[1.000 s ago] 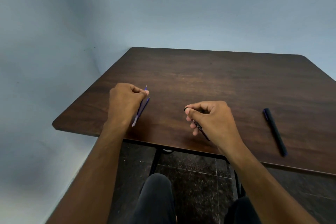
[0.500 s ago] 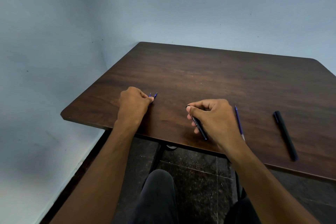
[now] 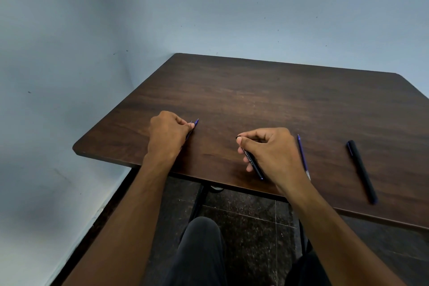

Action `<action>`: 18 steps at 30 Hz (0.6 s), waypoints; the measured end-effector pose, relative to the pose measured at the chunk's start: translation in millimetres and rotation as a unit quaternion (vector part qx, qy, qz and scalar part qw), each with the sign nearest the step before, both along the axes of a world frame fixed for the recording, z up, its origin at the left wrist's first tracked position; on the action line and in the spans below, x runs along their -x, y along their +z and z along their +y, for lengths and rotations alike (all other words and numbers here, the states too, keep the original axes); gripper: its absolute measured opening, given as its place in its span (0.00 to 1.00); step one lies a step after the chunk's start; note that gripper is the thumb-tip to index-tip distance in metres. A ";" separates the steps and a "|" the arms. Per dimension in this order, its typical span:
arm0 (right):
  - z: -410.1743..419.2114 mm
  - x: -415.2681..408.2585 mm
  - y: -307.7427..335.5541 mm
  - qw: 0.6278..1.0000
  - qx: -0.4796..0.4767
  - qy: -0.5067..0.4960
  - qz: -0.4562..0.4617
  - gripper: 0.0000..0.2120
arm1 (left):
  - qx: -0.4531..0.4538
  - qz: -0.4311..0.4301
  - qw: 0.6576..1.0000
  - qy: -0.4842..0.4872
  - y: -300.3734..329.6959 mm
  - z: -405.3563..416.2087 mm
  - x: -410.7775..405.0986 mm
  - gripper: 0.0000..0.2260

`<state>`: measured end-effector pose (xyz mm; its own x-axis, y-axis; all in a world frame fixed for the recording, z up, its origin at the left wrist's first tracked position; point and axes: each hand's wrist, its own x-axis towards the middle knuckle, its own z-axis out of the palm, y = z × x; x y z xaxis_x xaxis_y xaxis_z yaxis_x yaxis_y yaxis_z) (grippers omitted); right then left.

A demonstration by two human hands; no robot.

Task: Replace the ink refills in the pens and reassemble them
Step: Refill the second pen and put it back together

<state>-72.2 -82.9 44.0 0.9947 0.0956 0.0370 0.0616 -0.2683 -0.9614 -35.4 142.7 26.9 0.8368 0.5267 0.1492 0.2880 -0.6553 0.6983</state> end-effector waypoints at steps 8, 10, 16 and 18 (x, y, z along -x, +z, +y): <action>-6.6 -3.3 -7.7 0.998 -0.035 -0.042 -0.030 0.03 | -0.036 -0.036 0.999 -0.007 6.7 -6.5 4.8 0.11; -9.8 -5.1 -7.0 0.996 -0.061 -0.062 -0.034 0.02 | -0.049 -0.073 0.996 -0.031 11.4 -15.6 10.7 0.10; -27.0 -11.0 0.0 0.973 -0.214 -0.089 0.000 0.02 | 0.057 -0.116 0.977 -0.167 22.3 -71.8 30.4 0.07; -34.8 -12.5 0.8 0.967 -0.238 -0.094 0.002 0.02 | 0.105 -0.099 0.962 -0.231 19.5 -93.6 36.2 0.09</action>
